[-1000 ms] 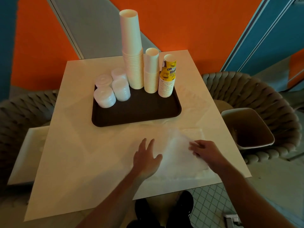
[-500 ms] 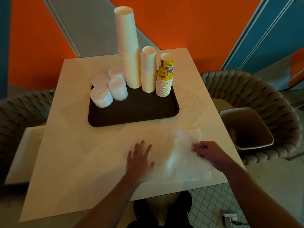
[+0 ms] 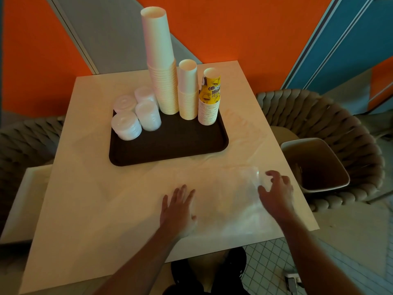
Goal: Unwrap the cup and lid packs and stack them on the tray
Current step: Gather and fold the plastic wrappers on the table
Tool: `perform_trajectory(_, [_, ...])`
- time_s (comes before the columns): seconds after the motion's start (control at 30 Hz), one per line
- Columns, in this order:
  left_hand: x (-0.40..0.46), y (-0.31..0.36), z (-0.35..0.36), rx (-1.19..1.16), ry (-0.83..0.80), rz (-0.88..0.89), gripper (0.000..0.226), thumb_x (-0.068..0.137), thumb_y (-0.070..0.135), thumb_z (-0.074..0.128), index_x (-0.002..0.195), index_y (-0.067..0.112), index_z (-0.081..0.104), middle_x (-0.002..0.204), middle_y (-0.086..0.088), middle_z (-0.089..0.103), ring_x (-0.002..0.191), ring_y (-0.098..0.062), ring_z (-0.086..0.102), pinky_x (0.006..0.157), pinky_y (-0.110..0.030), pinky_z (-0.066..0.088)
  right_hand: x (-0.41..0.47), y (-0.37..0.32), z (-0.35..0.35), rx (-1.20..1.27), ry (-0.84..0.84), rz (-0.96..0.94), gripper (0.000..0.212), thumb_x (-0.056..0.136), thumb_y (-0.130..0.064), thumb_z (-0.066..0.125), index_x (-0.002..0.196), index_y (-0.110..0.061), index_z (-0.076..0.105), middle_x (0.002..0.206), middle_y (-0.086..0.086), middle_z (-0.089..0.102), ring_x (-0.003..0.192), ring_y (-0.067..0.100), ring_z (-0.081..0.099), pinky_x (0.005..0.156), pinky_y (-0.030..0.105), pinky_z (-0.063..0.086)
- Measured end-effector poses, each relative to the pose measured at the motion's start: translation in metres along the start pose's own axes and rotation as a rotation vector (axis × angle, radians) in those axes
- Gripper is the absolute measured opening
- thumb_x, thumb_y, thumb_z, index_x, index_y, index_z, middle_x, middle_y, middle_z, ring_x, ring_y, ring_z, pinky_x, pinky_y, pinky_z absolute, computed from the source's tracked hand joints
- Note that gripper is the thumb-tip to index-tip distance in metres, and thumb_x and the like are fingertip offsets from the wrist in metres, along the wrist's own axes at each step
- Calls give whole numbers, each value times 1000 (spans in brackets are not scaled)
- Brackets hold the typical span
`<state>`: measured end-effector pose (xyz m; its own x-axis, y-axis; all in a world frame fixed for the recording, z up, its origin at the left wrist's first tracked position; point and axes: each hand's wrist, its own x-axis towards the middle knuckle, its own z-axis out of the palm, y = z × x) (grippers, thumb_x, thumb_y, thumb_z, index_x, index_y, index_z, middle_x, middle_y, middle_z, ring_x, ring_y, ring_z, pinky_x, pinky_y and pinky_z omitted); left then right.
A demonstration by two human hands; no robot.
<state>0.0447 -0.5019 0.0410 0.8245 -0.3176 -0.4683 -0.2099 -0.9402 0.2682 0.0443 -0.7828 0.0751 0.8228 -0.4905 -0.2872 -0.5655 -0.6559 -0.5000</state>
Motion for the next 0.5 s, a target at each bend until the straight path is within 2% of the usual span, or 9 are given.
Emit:
perform_trajectory(0.07, [1, -1, 0, 1, -9, -1, 79, 99, 51, 49, 159, 34, 0, 168, 2, -13, 155, -20, -10, 122, -48, -5, -25, -19, 12, -42, -19, -165, 53, 92, -22, 70, 141, -21, 49, 144, 15, 42, 128, 32, 42, 101, 40, 39])
perform_trajectory(0.13, [1, 0, -2, 9, -33, -7, 79, 99, 52, 47, 159, 34, -1, 167, 2, -14, 154, -21, -11, 122, -50, -5, -44, -27, 34, -156, -109, -293, 62, 92, -39, 67, 148, -31, 41, 155, 8, 31, 138, 29, 33, 108, 46, 37])
perform_trajectory(0.2, [0, 1, -6, -33, -59, -6, 76, 100, 54, 45, 159, 37, -1, 167, 4, -16, 154, -21, -12, 121, -52, -5, -51, -25, 55, -244, -241, -303, 74, 91, -58, 61, 154, -44, 24, 165, 2, 9, 149, 33, 13, 117, 56, 26])
perform_trajectory(0.27, [-1, -7, -15, -128, -28, -19, 71, 100, 58, 40, 157, 43, -1, 166, 7, -17, 154, -21, -14, 120, -56, -3, -53, -20, 70, -308, -335, -286, 83, 88, -71, 55, 156, -50, 12, 168, -2, -10, 153, 36, -6, 121, 59, 13])
perform_trajectory(0.33, [-1, -27, -25, -158, 47, -83, 68, 100, 60, 36, 156, 47, -1, 166, 7, -18, 154, -21, -13, 120, -57, 0, -53, -13, 75, -358, -340, -307, 85, 86, -77, 51, 156, -52, 9, 168, -3, -15, 153, 35, -13, 122, 59, 8])
perform_trajectory(0.4, [1, -56, -36, -133, 90, -197, 65, 100, 60, 34, 156, 48, 2, 166, 5, -18, 154, -22, -13, 120, -58, 1, -51, -7, 71, -363, -318, -317, 86, 84, -79, 51, 155, -54, 10, 168, -4, -15, 154, 34, -12, 122, 59, 8])
perform_trajectory(0.5, [2, -103, -47, -73, 65, -357, 63, 100, 61, 35, 155, 50, 7, 166, 2, -19, 154, -25, -12, 119, -60, 3, -44, -1, 62, -372, -307, -311, 87, 82, -82, 52, 154, -57, 10, 168, -5, -14, 154, 34, -10, 121, 59, 10])
